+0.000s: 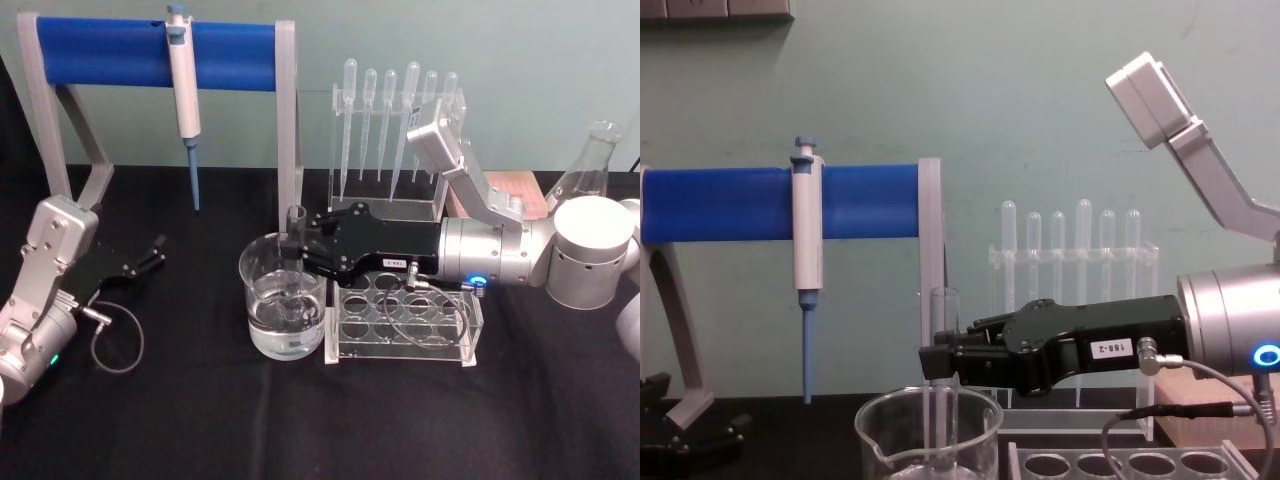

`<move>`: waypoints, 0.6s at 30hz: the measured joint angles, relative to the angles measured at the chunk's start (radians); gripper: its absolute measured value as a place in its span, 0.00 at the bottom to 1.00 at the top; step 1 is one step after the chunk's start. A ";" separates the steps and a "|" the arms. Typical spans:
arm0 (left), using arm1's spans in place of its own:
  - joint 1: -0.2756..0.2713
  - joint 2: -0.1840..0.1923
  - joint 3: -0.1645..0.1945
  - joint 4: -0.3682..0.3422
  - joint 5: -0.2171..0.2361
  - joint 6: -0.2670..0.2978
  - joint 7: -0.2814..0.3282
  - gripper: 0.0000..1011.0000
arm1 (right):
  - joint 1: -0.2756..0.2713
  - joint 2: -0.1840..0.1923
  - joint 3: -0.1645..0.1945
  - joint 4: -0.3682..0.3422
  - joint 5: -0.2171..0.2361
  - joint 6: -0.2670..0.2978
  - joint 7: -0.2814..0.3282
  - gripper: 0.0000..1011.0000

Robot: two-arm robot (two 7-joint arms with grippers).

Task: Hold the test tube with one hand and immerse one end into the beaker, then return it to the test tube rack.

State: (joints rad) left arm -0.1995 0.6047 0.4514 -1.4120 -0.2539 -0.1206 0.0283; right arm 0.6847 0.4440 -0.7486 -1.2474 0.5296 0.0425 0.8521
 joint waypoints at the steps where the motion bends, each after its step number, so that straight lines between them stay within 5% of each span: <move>1: 0.000 0.000 0.000 0.000 0.000 0.000 0.000 0.99 | 0.000 0.000 0.000 0.000 0.000 0.000 0.000 0.24; 18: 0.000 0.000 0.000 0.000 0.000 0.000 0.000 0.99 | 0.000 0.000 0.000 0.000 0.000 0.000 0.000 0.24</move>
State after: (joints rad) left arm -0.1996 0.6047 0.4514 -1.4120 -0.2539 -0.1205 0.0283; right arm 0.6847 0.4440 -0.7487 -1.2474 0.5296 0.0425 0.8521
